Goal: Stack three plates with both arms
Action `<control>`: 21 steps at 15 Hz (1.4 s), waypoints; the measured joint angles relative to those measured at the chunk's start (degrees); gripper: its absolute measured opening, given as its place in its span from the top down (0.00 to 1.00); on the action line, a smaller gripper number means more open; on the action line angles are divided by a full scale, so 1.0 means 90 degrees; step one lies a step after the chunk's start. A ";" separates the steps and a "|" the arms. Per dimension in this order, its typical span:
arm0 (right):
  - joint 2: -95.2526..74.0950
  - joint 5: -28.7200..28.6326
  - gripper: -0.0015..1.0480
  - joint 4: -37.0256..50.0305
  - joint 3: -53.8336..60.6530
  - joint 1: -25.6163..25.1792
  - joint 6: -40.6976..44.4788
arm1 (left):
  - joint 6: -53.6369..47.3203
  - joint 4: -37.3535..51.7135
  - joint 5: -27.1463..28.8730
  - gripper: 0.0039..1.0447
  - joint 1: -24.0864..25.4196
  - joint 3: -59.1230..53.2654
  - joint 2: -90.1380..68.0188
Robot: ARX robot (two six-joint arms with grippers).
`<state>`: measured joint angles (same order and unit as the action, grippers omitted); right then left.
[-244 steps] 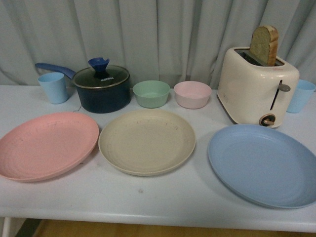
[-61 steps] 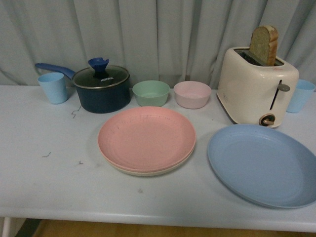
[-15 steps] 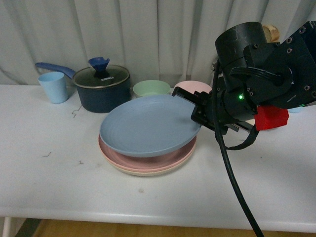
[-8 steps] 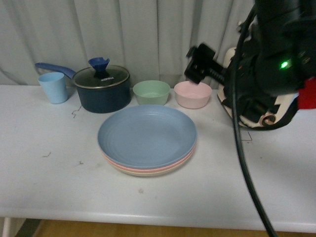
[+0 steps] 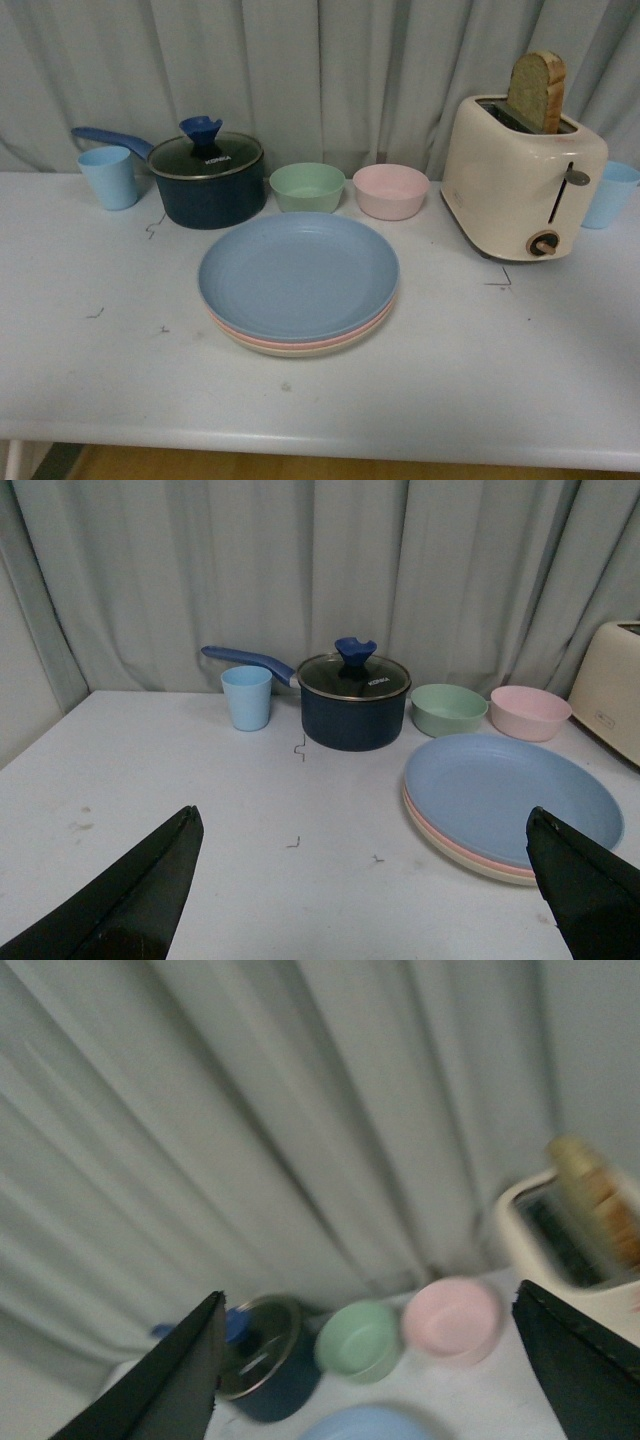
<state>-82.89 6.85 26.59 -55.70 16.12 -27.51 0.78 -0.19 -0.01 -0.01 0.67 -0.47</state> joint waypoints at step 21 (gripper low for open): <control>0.6132 -0.0741 0.98 0.0182 0.6108 -0.1821 0.3016 | 0.0000 0.0000 0.0002 0.06 0.0000 0.0000 0.0000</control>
<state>-27.70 0.19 28.23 -0.73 -0.27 -0.36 0.78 -0.19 0.01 -0.01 0.67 -0.47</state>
